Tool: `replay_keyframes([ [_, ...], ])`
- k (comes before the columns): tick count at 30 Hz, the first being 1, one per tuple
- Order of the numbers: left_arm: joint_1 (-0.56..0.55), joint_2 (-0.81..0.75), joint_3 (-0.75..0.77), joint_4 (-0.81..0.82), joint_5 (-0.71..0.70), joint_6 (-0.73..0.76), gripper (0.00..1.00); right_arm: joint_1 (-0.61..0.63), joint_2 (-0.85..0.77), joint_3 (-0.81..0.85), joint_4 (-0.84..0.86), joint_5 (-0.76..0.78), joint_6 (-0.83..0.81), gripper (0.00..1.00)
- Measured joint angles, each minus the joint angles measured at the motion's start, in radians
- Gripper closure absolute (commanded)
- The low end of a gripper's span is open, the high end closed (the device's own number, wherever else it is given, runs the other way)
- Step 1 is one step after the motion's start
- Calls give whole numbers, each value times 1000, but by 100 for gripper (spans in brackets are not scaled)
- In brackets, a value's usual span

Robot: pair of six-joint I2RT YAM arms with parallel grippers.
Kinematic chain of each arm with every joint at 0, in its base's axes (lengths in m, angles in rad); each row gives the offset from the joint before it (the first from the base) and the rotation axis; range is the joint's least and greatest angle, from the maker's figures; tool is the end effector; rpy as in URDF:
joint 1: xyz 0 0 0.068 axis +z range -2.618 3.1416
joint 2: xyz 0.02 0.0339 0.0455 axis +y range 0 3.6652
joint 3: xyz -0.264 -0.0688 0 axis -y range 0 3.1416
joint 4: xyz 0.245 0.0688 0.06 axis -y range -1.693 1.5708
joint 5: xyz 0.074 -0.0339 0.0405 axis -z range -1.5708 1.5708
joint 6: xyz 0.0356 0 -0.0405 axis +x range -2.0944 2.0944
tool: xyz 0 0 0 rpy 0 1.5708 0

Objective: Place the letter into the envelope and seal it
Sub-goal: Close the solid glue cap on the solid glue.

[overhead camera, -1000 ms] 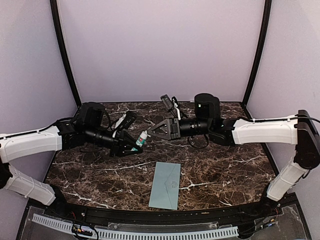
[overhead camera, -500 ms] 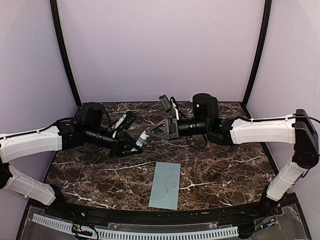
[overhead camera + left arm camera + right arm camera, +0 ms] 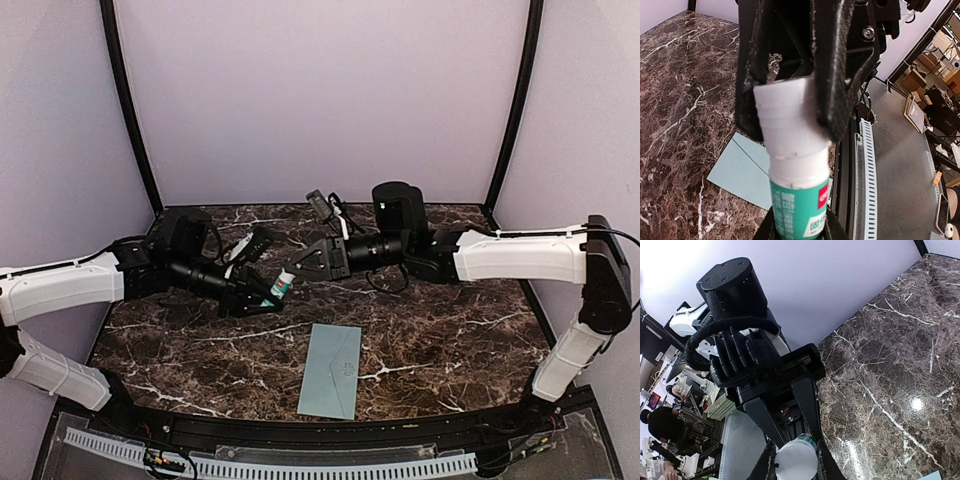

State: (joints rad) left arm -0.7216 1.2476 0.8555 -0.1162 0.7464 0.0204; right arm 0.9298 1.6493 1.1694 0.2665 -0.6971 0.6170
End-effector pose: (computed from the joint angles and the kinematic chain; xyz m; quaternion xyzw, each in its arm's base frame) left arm 0.1890 -0.1985 0.2769 0.4632 0.6812 -0.4572 0.3351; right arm 0.2117 0.3220 0.2953 -0.3257 0.6893 0.6024 0.2365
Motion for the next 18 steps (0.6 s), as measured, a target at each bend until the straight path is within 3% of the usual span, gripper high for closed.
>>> replay_keyframes([
  [7,-2,0,-11,0,-1,-26,100,12,0,8,-48,30,-55,87],
  [18,6,0,-34,69,31,-95,100,26,-30,-57,38,75,-20,89],
])
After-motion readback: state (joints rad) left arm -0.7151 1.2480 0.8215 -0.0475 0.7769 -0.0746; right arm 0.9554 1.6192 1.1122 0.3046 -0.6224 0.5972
